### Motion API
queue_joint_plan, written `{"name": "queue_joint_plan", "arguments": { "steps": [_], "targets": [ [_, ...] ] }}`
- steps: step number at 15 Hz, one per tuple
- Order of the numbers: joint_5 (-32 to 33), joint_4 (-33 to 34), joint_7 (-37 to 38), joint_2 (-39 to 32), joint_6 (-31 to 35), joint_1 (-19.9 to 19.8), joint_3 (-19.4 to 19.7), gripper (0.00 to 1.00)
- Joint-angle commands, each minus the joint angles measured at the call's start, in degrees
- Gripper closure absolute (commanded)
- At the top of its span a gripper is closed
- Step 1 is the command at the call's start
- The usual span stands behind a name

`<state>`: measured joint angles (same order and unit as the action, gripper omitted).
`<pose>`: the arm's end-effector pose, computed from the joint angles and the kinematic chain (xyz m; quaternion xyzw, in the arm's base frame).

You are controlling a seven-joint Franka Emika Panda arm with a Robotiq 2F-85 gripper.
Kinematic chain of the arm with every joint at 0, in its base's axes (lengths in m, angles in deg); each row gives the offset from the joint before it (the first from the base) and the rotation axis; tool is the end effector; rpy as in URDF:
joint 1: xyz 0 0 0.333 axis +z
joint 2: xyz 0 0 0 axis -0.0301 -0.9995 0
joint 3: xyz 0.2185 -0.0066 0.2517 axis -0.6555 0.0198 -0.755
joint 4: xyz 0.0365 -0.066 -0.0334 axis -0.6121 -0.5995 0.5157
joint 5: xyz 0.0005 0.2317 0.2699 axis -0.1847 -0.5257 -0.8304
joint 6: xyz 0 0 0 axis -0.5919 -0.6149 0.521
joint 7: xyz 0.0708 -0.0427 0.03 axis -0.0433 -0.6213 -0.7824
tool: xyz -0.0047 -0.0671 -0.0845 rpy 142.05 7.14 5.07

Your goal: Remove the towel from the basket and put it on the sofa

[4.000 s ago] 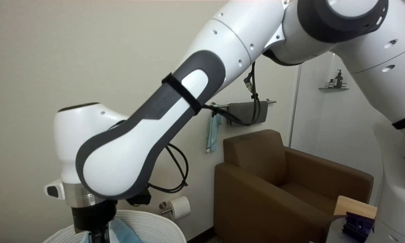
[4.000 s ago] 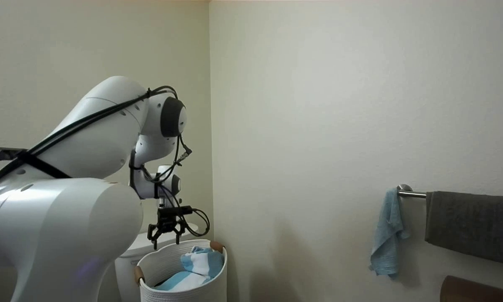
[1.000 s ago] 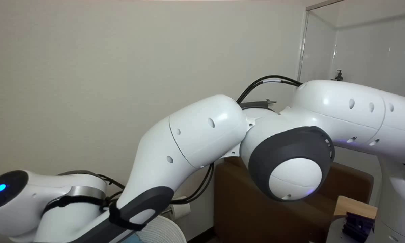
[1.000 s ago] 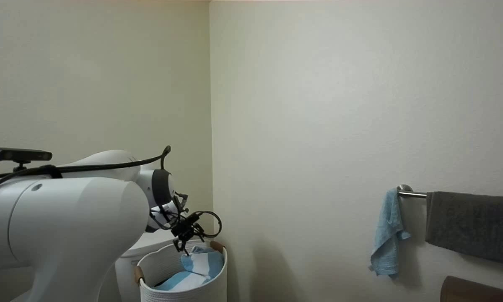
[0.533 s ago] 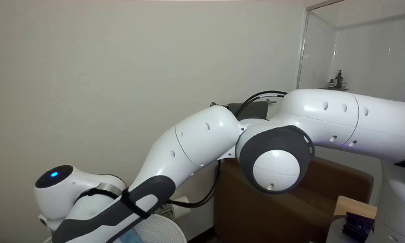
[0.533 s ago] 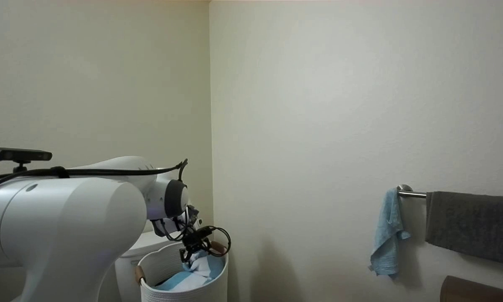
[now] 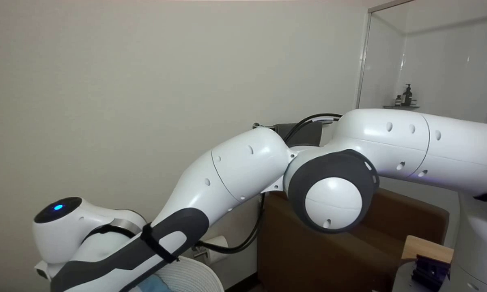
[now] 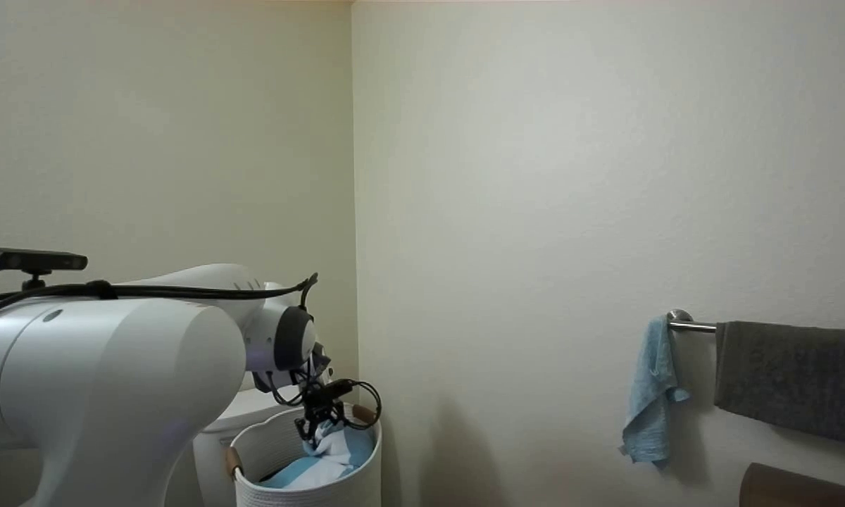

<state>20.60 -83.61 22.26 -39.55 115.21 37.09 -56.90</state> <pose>0.6214 0.4653 0.0951 0.8195 0.5639 0.0474 0.0905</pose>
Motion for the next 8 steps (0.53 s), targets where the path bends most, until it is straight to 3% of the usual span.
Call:
{"name": "queue_joint_plan", "arguments": {
  "steps": [1, 6, 8],
  "targets": [
    [-1.88, 0.85, -7.17, -0.44, -3.32, -1.42, -3.63, 0.58],
    [-2.71, 0.76, -9.59, -0.61, -7.59, -3.00, -5.94, 0.90],
    [-2.72, 0.70, -9.71, -0.79, -8.21, -3.65, -6.73, 0.93]
  ]
}}
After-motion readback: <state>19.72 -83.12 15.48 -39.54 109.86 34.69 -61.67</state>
